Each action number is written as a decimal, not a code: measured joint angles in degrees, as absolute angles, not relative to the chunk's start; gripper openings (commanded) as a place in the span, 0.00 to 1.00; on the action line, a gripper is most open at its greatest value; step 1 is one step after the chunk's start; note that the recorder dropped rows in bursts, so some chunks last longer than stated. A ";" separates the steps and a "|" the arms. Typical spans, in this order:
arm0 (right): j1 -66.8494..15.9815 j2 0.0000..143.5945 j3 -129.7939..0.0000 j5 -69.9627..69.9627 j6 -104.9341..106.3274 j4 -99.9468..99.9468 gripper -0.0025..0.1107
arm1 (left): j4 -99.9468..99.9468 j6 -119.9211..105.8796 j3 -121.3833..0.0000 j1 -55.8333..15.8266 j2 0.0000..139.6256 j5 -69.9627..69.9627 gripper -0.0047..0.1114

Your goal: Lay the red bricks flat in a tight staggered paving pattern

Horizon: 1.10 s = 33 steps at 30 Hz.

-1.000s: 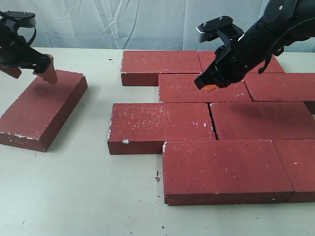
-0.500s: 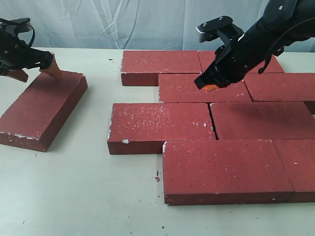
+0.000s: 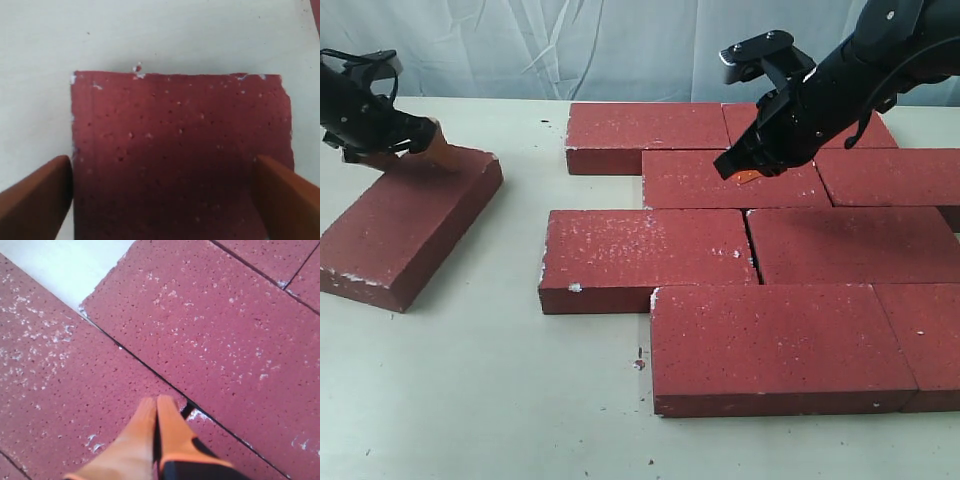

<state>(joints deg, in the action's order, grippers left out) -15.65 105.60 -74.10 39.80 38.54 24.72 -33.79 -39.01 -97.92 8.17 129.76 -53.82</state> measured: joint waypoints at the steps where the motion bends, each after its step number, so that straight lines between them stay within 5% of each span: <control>1: -15.65 105.60 -74.10 39.80 38.54 24.72 0.01 | -34.58 -40.62 -97.92 8.17 129.92 -54.37 0.68; 5: -15.65 105.60 -74.10 39.80 38.54 24.72 0.01 | -39.14 -47.52 -98.50 8.17 130.14 -56.30 0.54; 18: -15.65 105.60 -74.10 39.69 38.54 24.72 0.01 | -45.83 -66.53 -99.72 5.77 129.82 -69.41 0.43; 21: -15.65 105.60 -74.10 39.69 38.54 24.72 0.01 | -45.84 -65.35 -100.75 5.79 127.14 -66.29 0.29; 24: -15.65 105.60 -74.10 39.69 38.54 24.72 0.01 | -44.54 -57.76 -101.64 5.74 123.71 -57.02 0.05; 25: -15.65 105.60 -74.10 39.69 38.54 24.72 0.01 | -43.43 -54.24 -101.77 5.65 123.06 -54.49 0.04; 33: -15.65 105.60 -74.10 39.46 38.54 24.72 0.01 | 8.09 -13.83 -102.37 -1.77 126.84 -47.04 0.04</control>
